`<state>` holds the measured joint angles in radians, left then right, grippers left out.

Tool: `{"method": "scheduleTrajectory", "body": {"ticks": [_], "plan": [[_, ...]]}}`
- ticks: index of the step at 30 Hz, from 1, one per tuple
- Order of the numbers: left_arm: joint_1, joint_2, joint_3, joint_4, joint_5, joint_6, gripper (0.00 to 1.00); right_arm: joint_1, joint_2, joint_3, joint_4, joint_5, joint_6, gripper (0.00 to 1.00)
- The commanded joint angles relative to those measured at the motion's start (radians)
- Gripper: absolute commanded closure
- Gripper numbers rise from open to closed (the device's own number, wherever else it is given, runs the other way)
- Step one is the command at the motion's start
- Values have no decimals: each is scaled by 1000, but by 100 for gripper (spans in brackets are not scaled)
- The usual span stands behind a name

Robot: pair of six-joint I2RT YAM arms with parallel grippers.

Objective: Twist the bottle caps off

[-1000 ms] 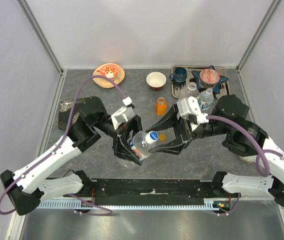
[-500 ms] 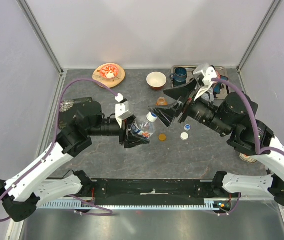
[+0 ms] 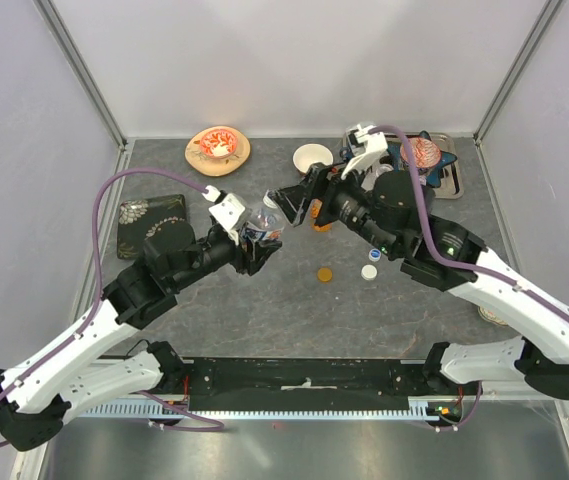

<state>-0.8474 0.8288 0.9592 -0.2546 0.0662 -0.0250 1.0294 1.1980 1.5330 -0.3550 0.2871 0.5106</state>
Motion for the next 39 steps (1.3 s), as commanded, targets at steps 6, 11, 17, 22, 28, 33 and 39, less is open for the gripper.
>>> {"method": "scheduleTrajectory", "body": {"ticks": [6,11,17,22,28,33,39], "plan": [[-12,-28,-13,75,-121,63,52,0,64,3,73,4,78,19],[-13,-25,-14,75,-115,65,52,0,94,4,96,-6,75,25],[-13,-25,-16,74,-111,68,51,0,112,4,108,-17,75,38],[-13,-28,-16,77,-111,71,51,0,110,-10,113,-22,75,49],[-13,-30,-17,80,-112,73,51,0,109,-22,114,-39,77,63],[-13,-30,-14,86,-111,73,51,0,104,-34,113,-84,69,95],[-13,-48,-7,92,-33,66,49,0,95,-24,97,-182,-12,100]]}}
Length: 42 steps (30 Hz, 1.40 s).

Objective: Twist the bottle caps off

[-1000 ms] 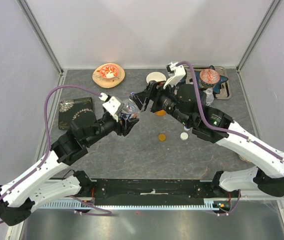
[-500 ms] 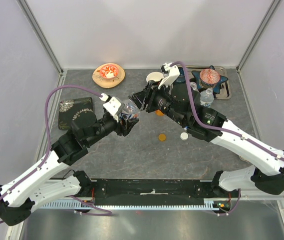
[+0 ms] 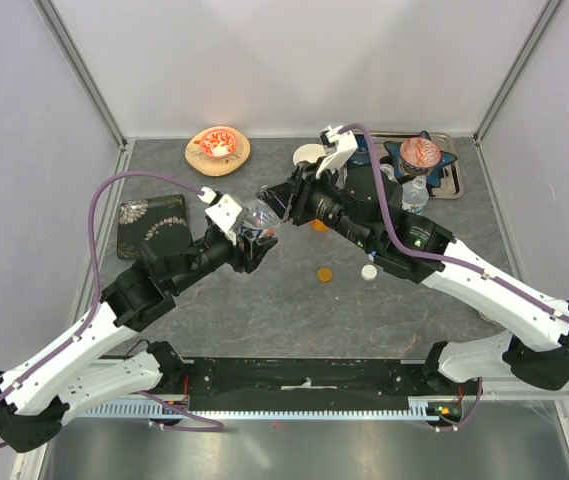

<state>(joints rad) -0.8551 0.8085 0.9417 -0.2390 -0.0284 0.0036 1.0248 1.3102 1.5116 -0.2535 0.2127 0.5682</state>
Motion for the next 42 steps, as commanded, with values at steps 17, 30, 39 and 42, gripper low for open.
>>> {"method": "scheduleTrajectory", "body": {"ticks": [17,30,39,42], "plan": [[36,73,131,206,1180,-235,50,-20,-184,-37,-58,-938,-456,100],[79,169,72,630,1383,-557,50,-22,-233,-108,-55,-1251,-513,100],[83,189,77,635,1388,-574,50,-28,-239,-117,-56,-1270,-516,100],[85,189,72,632,1383,-568,50,-28,-239,-105,-59,-1247,-507,100]]}}
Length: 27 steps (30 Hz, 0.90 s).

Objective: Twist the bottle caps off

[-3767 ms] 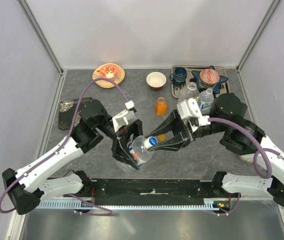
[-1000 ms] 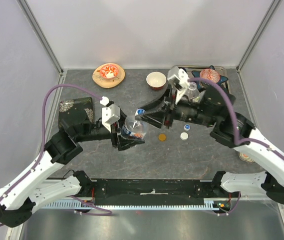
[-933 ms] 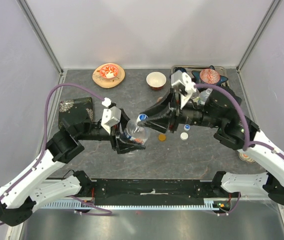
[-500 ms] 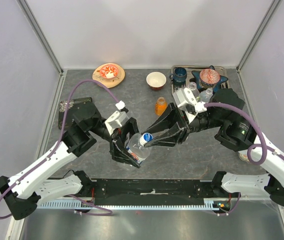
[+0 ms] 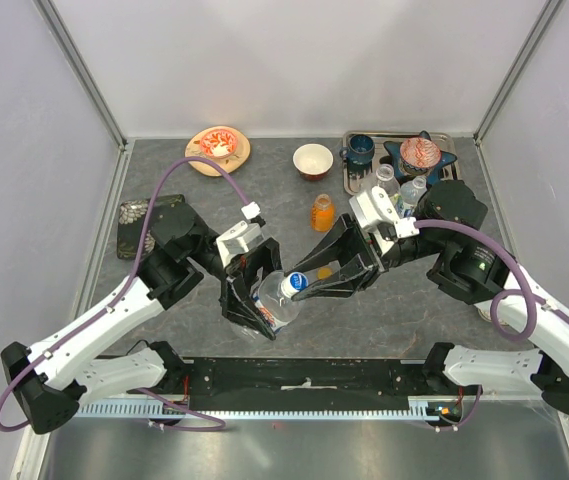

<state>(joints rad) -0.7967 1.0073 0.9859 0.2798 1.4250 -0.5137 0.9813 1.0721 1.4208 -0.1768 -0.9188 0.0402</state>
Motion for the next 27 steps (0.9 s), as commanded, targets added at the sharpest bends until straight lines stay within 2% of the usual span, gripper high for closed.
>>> {"method": "scheduleTrajectory", "body": {"ticks": [1,3,4,10,12,20,27], "plan": [[27,-10,27,107,-74,-45,50,16,0,-13,-141,-100,23,96],[27,-15,30,70,-83,-17,50,16,2,-2,-150,-36,42,89],[28,-13,30,61,-86,-10,50,17,5,6,-150,-17,50,82],[31,-19,34,-11,-103,44,48,16,6,21,-162,92,75,64],[31,-24,36,-24,-107,55,48,16,6,27,-161,109,82,60],[33,-32,31,-36,-112,70,47,14,11,43,-162,186,93,53],[33,-38,34,-63,-120,95,47,7,9,55,-162,210,101,36]]}}
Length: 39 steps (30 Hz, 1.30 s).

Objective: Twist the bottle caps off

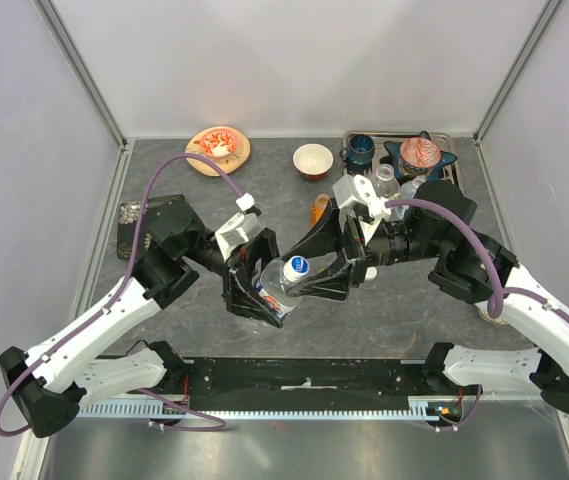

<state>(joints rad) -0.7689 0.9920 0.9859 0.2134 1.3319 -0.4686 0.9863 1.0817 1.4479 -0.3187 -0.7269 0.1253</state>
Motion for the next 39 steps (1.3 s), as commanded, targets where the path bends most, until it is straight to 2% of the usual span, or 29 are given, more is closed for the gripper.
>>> {"method": "scheduleTrajectory", "body": {"ticks": [1,6,7,8,10,15,16,18,19,23,27,28,31,37,39], "plan": [[6,-24,34,-3,-28,53,47,2,-2,31,-22,18,16,34],[6,-27,39,-51,-63,93,46,2,-12,58,-39,26,14,16],[8,-30,45,-68,-100,122,46,2,-16,65,-49,32,14,13],[8,-32,49,-104,-123,139,46,0,-17,69,-54,43,14,6],[8,-41,51,-126,-199,172,46,2,-29,84,-68,96,17,2],[10,-56,50,-186,-358,232,45,2,-32,120,-92,332,51,2],[11,-59,43,-190,-391,246,45,2,-31,124,-97,439,66,2],[10,-64,34,-203,-442,258,45,0,-23,140,-103,553,94,2],[10,-67,31,-207,-485,277,45,2,-22,143,-103,669,126,2],[6,-79,8,-207,-606,318,45,2,-3,140,-99,895,215,2],[-15,-93,-30,-229,-830,369,45,2,15,123,-85,992,301,2],[-23,-96,-47,-226,-950,387,45,2,17,117,-68,1006,318,2],[-49,-104,-78,-217,-1174,409,46,2,29,101,-43,1049,370,2],[-110,-101,-108,-180,-1466,444,46,2,87,112,-34,1094,424,3],[-136,-99,-113,-174,-1516,456,46,0,121,120,-33,1089,433,5]]}}
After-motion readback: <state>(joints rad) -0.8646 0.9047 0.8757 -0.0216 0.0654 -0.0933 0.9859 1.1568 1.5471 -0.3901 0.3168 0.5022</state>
